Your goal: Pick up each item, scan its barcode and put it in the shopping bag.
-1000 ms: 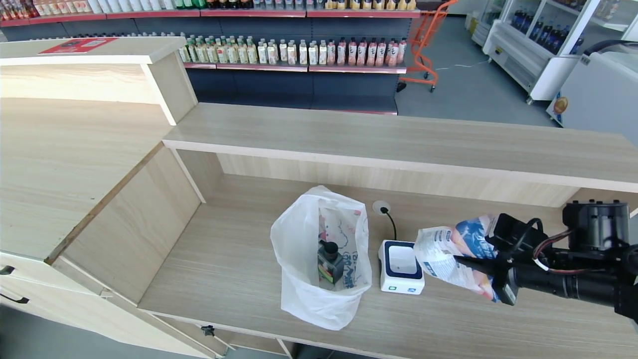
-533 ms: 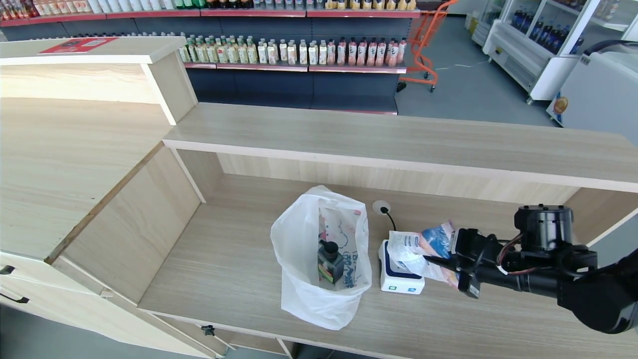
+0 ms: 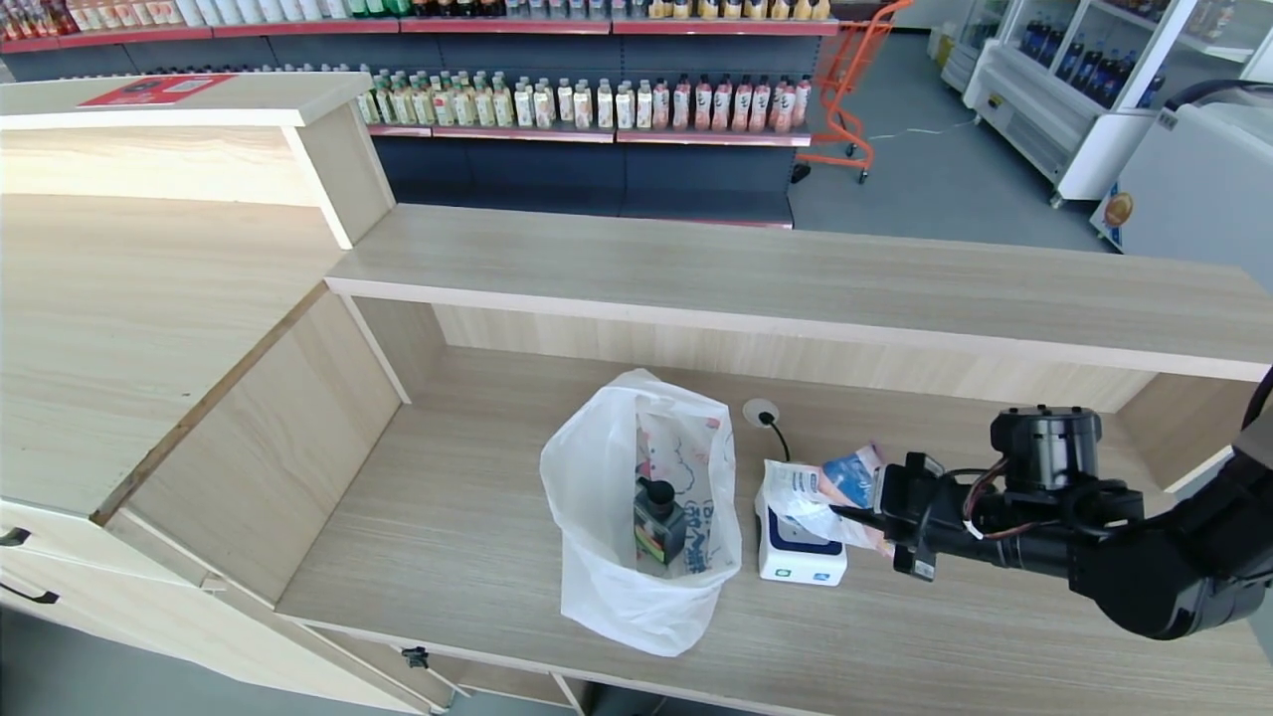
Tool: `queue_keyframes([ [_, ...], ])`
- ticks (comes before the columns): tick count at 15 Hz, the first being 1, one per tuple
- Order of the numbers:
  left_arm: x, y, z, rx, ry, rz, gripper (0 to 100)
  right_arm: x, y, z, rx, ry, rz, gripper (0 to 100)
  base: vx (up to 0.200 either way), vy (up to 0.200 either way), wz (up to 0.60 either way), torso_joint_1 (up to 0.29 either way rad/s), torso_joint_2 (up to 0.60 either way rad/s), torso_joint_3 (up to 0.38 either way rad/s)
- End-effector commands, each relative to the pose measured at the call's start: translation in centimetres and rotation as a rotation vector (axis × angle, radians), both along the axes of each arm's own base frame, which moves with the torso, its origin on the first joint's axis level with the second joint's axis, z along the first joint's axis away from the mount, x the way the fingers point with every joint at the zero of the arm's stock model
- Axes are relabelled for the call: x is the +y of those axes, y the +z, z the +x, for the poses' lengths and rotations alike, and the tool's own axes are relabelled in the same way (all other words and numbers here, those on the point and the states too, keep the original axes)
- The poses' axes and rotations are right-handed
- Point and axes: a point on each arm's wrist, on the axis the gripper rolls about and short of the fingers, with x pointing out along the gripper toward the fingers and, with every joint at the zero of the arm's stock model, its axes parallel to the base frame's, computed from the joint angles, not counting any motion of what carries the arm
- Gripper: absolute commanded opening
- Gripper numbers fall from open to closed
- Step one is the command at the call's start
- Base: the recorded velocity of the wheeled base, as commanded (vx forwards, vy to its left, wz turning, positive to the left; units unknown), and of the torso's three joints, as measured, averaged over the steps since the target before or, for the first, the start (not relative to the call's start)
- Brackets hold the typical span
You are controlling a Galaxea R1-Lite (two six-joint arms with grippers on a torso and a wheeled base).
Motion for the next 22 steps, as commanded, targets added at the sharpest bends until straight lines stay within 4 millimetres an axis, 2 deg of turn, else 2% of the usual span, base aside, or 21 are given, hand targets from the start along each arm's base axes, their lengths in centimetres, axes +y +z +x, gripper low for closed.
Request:
queue_keyframes([
  [1, 0.0, 0.0, 0.0, 0.0, 0.001, 0.0, 100, 0.1, -1.1, 0.6, 0.013, 0.017, -0.018, 0, 0.0, 0.0, 0.0, 0.0, 0.0, 0.0],
  [8, 0.0, 0.0, 0.0, 0.0, 0.001, 0.0, 100, 0.3, -1.7, 1.9, -0.017, 0.094, 0.005, 0, 0.0, 0.0, 0.0, 0.0, 0.0, 0.0],
  [14, 0.0, 0.0, 0.0, 0.0, 0.001, 0.0, 100, 0.1, -1.2, 1.9, -0.023, 0.092, 0.018, 0, 0.0, 0.0, 0.0, 0.0, 0.0, 0.0],
  [15, 0.0, 0.0, 0.0, 0.0, 0.001, 0.0, 100, 0.0, 0.1, 1.5, -0.016, 0.071, 0.068, 0, 0.0, 0.0, 0.0, 0.0, 0.0, 0.0],
  [17, 0.0, 0.0, 0.0, 0.0, 0.001, 0.0, 100, -0.2, 4.1, -0.5, 0.084, -0.016, 0.283, 0, 0.0, 0.0, 0.0, 0.0, 0.0, 0.0],
  [18, 0.0, 0.0, 0.0, 0.0, 0.001, 0.0, 100, -0.3, 5.8, -1.5, 0.153, -0.066, 0.406, 0, 0.0, 0.0, 0.0, 0.0, 0.0, 0.0],
  [19, 0.0, 0.0, 0.0, 0.0, 0.001, 0.0, 100, -0.4, 8.4, -2.8, 0.259, -0.178, 0.613, 0, 0.0, 0.0, 0.0, 0.0, 0.0, 0.0],
  [22, 0.0, 0.0, 0.0, 0.0, 0.001, 0.0, 100, 0.8, 9.2, -2.9, 0.399, -0.346, 0.741, 0, 0.0, 0.0, 0.0, 0.0, 0.0, 0.0],
])
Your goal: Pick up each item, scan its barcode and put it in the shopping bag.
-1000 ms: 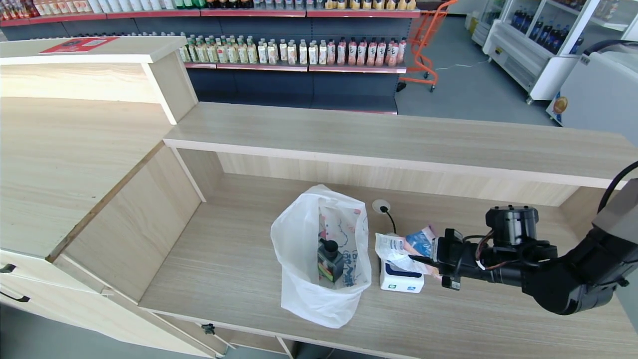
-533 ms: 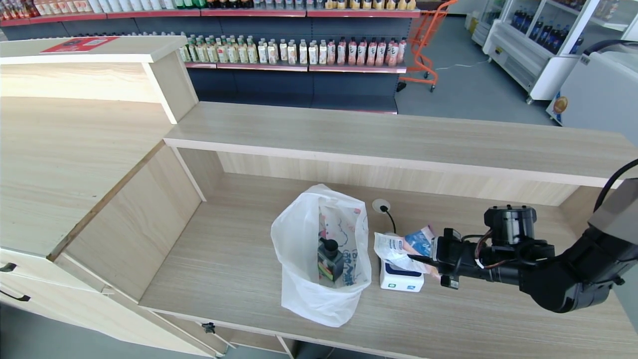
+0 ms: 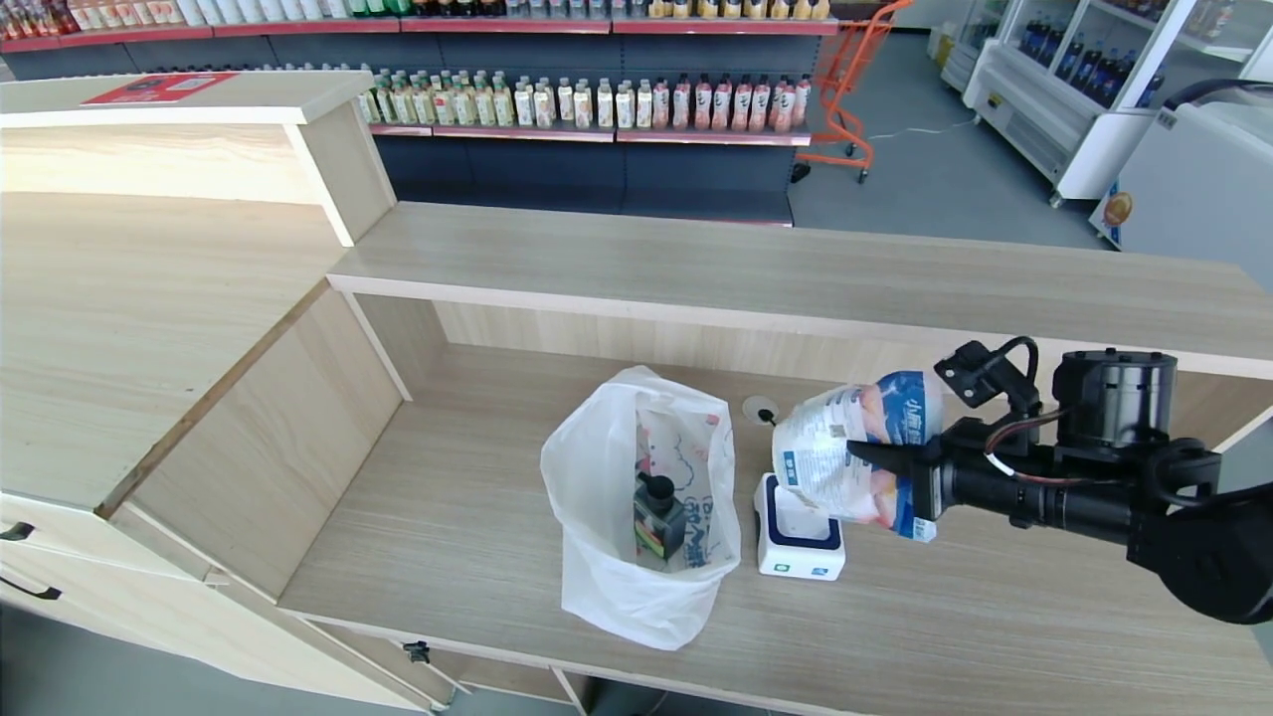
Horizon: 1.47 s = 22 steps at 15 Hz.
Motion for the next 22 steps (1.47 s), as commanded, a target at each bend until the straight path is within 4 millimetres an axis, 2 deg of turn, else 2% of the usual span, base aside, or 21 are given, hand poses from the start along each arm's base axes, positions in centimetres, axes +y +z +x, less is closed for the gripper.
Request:
queue_keyframes([
  [1, 0.0, 0.0, 0.0, 0.0, 0.001, 0.0, 100, 1.2, 2.6, -0.9, -0.012, -0.021, 0.053, 0, 0.0, 0.0, 0.0, 0.0, 0.0, 0.0],
  [3, 0.0, 0.0, 0.0, 0.0, 0.001, 0.0, 100, 3.4, 0.6, 0.1, 0.112, 0.003, 0.095, 0, 0.0, 0.0, 0.0, 0.0, 0.0, 0.0],
  [6, 0.0, 0.0, 0.0, 0.0, 0.001, 0.0, 100, 4.9, -2.0, 2.1, 0.148, 0.033, 0.05, 0, 0.0, 0.0, 0.0, 0.0, 0.0, 0.0],
  [7, 0.0, 0.0, 0.0, 0.0, 0.001, 0.0, 100, 5.5, -3.1, 3.6, 0.136, 0.049, 0.013, 0, 0.0, 0.0, 0.0, 0.0, 0.0, 0.0],
  [11, 0.0, 0.0, 0.0, 0.0, 0.001, 0.0, 100, 7.4, -4.6, 7.7, 0.1, 0.063, 0.007, 0, 0.0, 0.0, 0.0, 0.0, 0.0, 0.0],
  [16, 0.0, 0.0, 0.0, 0.0, 0.001, 0.0, 100, 10.5, -6.0, 9.4, 0.089, 0.118, 0.011, 0, 0.0, 0.0, 0.0, 0.0, 0.0, 0.0],
  [22, 0.0, 0.0, 0.0, 0.0, 0.001, 0.0, 100, 12.1, -7.4, 10.6, 0.079, 0.141, 0.003, 0, 0.0, 0.0, 0.0, 0.0, 0.0, 0.0],
])
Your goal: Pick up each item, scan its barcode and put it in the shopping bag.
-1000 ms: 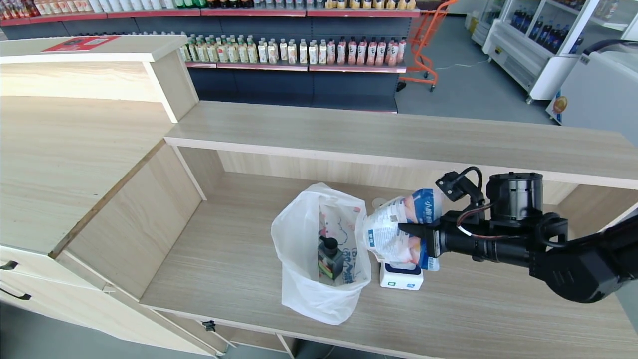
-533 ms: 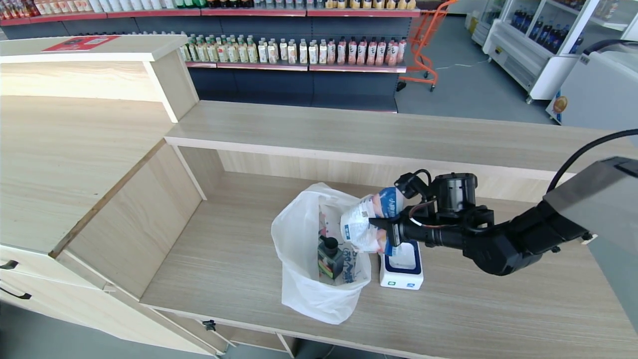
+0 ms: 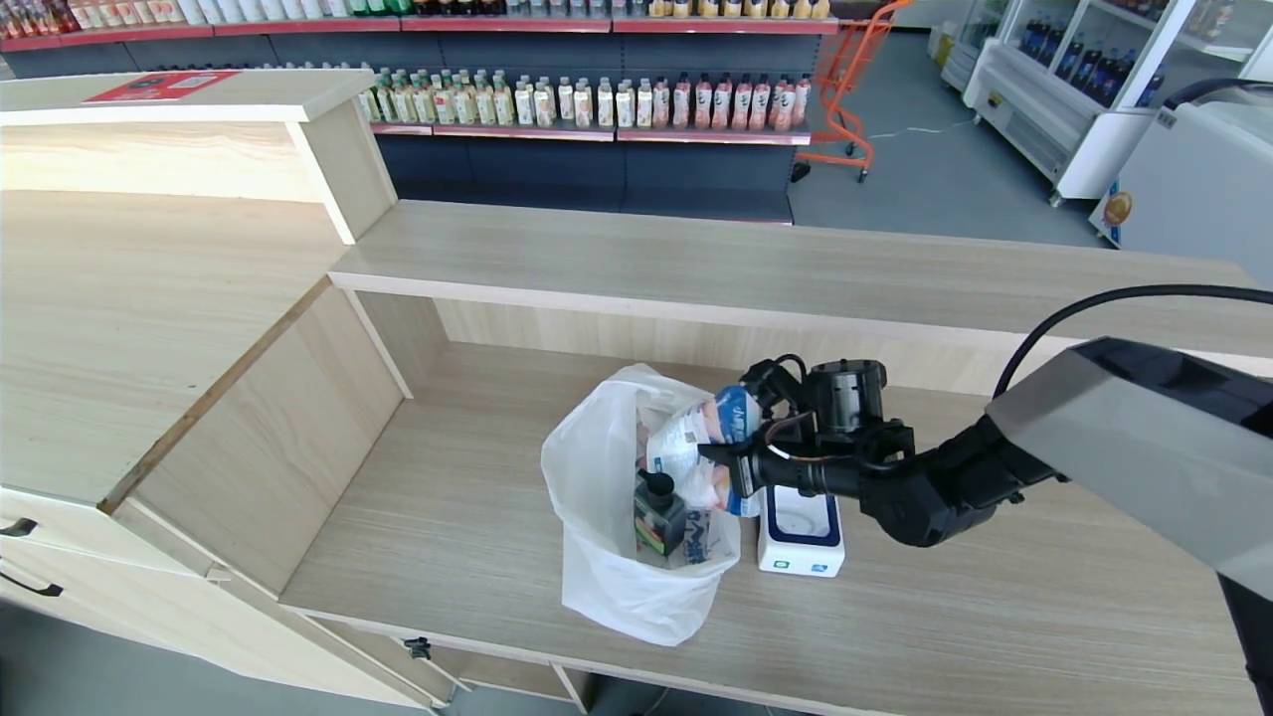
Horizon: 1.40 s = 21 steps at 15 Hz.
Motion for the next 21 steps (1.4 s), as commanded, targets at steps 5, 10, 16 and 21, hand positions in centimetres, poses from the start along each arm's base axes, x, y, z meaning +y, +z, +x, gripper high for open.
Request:
queue_keyframes([
  [5, 0.0, 0.0, 0.0, 0.0, 0.001, 0.0, 100, 0.9, 0.4, -0.2, 0.033, -0.034, 0.043, 100, 0.0, 0.0, 0.0, 0.0, 0.0, 0.0],
  [10, 0.0, 0.0, 0.0, 0.0, 0.001, 0.0, 100, -1.4, 8.9, -4.2, 0.116, -0.114, 0.317, 100, 0.0, 0.0, 0.0, 0.0, 0.0, 0.0],
  [16, 0.0, 0.0, 0.0, 0.0, 0.001, 0.0, 100, -14.4, 12.0, -22.5, 0.033, -0.335, 0.269, 100, 0.0, 0.0, 0.0, 0.0, 0.0, 0.0],
  [21, 0.0, 0.0, 0.0, 0.0, 0.001, 0.0, 100, -18.0, 4.6, -34.9, -0.036, -0.643, 0.103, 100, 0.0, 0.0, 0.0, 0.0, 0.0, 0.0],
])
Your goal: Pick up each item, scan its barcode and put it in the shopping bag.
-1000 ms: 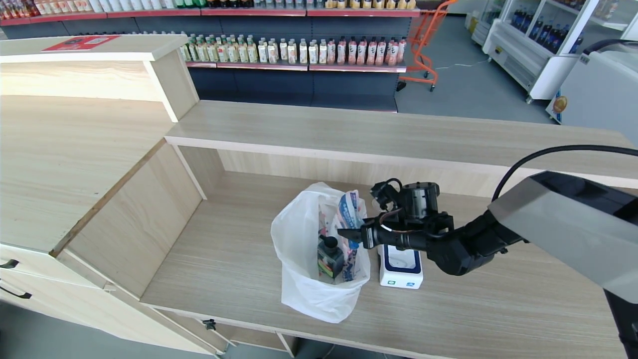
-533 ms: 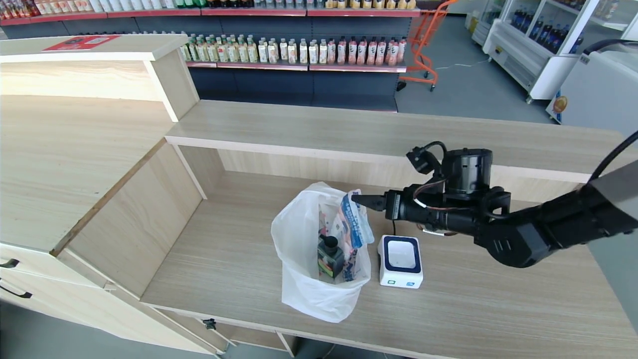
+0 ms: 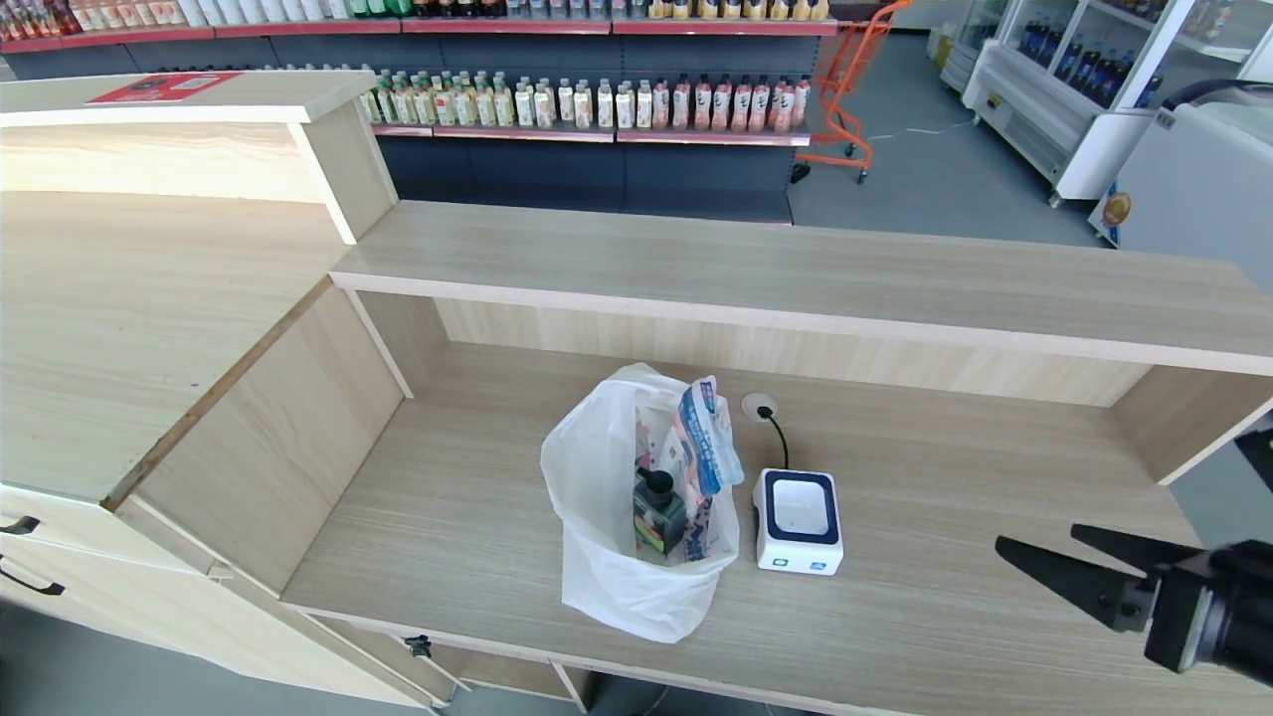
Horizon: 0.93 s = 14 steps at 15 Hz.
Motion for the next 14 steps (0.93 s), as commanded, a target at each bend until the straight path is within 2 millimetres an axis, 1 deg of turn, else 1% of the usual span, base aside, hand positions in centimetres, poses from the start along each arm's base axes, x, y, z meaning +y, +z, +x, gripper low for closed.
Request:
queue_keyframes([
  [1, 0.0, 0.0, 0.0, 0.0, 0.001, 0.0, 100, -2.5, -5.9, -10.6, -0.11, -0.264, -0.1, 100, 0.0, 0.0, 0.0, 0.0, 0.0, 0.0],
  [2, 0.0, 0.0, 0.0, 0.0, 0.001, 0.0, 100, -2.6, -6.7, -11.6, -0.108, -0.297, -0.107, 100, 0.0, 0.0, 0.0, 0.0, 0.0, 0.0],
  [3, 0.0, 0.0, 0.0, 0.0, 0.001, 0.0, 100, -2.9, -7.8, -13.1, -0.14, -0.386, -0.105, 100, 0.0, 0.0, 0.0, 0.0, 0.0, 0.0],
  [5, 0.0, 0.0, 0.0, 0.0, 0.001, 0.0, 100, -2.8, -7.9, -14.0, -0.245, -0.38, -0.079, 100, 0.0, 0.0, 0.0, 0.0, 0.0, 0.0],
  [8, 0.0, 0.0, 0.0, 0.0, 0.001, 0.0, 100, -2.9, -8.1, -14.4, -0.315, -0.474, -0.139, 100, 0.0, 0.0, 0.0, 0.0, 0.0, 0.0],
  [11, 0.0, 0.0, 0.0, 0.0, 0.001, 0.0, 100, -2.9, -8.2, -14.5, -0.332, -0.454, -0.137, 100, 0.0, 0.0, 0.0, 0.0, 0.0, 0.0],
  [14, 0.0, 0.0, 0.0, 0.0, 0.001, 0.0, 100, -2.9, -8.5, -14.6, -0.293, -0.465, -0.147, 100, 0.0, 0.0, 0.0, 0.0, 0.0, 0.0],
])
